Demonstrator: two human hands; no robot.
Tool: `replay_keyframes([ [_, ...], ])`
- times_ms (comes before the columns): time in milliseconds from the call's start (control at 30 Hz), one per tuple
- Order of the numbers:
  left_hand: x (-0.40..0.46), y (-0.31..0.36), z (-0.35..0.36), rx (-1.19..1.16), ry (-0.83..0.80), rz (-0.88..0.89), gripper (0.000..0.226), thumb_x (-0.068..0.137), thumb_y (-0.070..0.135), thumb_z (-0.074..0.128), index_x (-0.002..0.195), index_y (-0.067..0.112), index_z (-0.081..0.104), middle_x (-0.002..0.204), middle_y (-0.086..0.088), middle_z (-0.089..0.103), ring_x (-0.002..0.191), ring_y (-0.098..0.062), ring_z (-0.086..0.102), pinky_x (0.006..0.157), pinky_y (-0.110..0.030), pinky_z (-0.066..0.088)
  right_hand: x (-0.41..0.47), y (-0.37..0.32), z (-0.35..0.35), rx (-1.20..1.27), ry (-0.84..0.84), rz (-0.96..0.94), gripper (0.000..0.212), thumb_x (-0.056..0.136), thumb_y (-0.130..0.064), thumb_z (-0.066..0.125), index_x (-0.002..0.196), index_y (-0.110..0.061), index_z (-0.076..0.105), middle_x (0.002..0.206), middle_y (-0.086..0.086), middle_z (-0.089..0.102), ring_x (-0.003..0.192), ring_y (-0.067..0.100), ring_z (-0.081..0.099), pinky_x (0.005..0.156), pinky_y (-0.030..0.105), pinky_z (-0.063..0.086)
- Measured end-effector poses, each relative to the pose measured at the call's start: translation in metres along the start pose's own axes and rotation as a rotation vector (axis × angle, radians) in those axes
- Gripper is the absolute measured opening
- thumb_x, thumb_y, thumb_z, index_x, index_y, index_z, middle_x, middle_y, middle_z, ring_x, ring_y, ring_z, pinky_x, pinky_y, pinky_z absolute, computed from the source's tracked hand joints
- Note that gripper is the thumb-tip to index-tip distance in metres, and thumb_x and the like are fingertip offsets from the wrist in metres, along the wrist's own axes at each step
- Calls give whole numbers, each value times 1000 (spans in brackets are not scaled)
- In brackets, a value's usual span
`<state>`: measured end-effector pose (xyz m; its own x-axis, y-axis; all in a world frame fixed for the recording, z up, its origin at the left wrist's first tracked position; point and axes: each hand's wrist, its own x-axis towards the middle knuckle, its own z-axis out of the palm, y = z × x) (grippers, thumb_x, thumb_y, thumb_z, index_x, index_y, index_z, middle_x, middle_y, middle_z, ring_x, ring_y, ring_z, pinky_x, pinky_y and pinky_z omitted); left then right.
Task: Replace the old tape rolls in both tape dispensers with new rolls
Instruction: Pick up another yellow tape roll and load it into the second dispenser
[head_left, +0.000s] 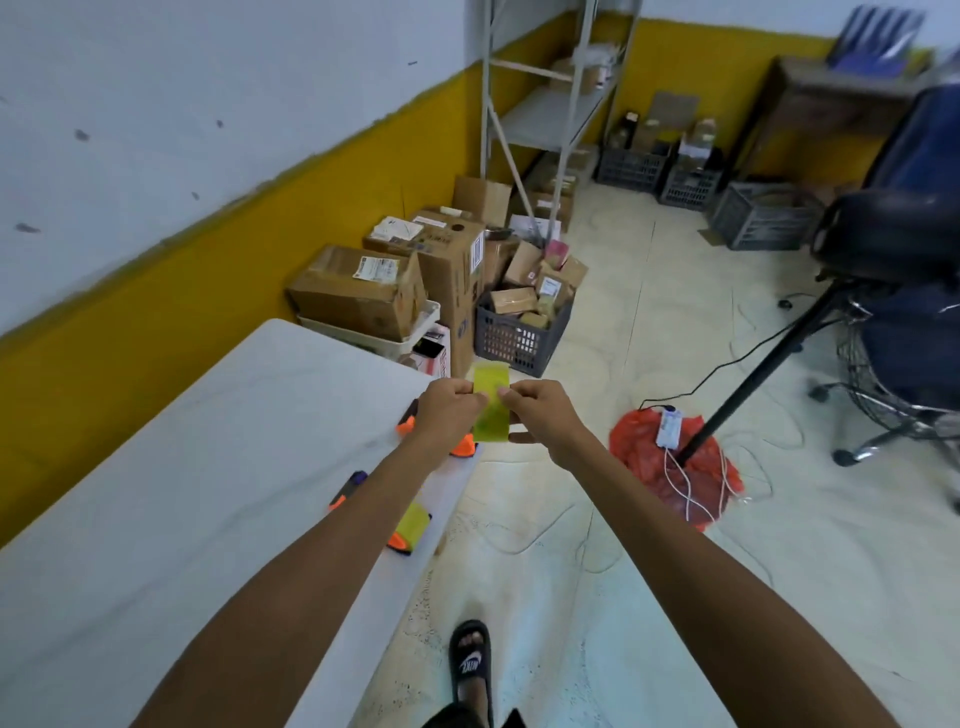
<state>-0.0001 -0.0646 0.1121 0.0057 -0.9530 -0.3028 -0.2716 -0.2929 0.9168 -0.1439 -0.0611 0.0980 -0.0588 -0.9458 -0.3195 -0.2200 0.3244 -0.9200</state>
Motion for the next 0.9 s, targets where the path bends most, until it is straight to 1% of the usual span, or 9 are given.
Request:
replay_keyframes([
  [67,22,13,3,1,17,-3,10,71,30,62,70,21,63,96,-16,68,102,-40,66,87,-55,57,28,-8,-5,-23,5,11,24,95,-24,57,92,-4,69,99,22,67,98,35,68,60,29,56],
  [267,87,24,8,-72,9,-42,14,69,30,62,60,25,53,88,-13,59,86,-31,62,89,-59,55,92,-29,-12,-104,-9,27,28,97,-24,56,105,-1,69,108,23,67,103,34,66,71,34,59],
  [333,104,24,8,-84,11,-65,15,71,28,64,60,25,55,87,-13,60,87,-34,64,88,-59,55,109,-32,-13,-122,-27,37,28,97,-24,55,108,-1,68,110,23,66,103,34,66,73,35,59],
  [433,127,22,5,-70,19,-96,12,73,27,63,64,20,58,86,-12,62,94,-39,67,86,-58,57,132,-37,-12,-142,-63,49,28,97,-24,55,105,-1,69,109,23,66,103,34,66,72,35,59],
  [567,152,25,3,-114,62,-122,10,83,18,62,75,13,62,88,-12,62,89,-31,65,87,-57,56,166,-46,-9,-171,-132,48,24,97,-24,55,98,-4,69,109,23,66,102,33,66,70,34,60],
  [633,163,27,2,-143,118,-157,7,88,17,62,91,11,65,102,-11,64,100,-32,64,90,-53,57,185,-51,-4,-191,-183,51,24,97,-24,54,101,-5,68,108,21,66,103,33,66,71,36,59],
  [733,184,31,-3,-218,227,-217,24,91,16,61,114,10,64,111,-12,64,105,-31,63,93,-51,56,218,-61,8,-191,-264,49,26,98,-22,54,104,-2,68,107,20,66,97,28,67,66,31,58],
  [800,197,32,-9,-261,307,-237,22,91,13,61,112,9,66,110,-12,66,104,-31,64,90,-49,58,240,-67,18,-187,-335,34,27,98,-20,53,104,3,67,106,23,67,89,24,67,62,28,58],
  [900,213,31,-18,-277,455,-279,12,87,16,64,96,11,68,107,-14,69,101,-32,67,88,-49,58,271,-77,32,-197,-462,11,28,97,-18,53,106,7,65,104,28,67,85,24,66,69,33,59],
])
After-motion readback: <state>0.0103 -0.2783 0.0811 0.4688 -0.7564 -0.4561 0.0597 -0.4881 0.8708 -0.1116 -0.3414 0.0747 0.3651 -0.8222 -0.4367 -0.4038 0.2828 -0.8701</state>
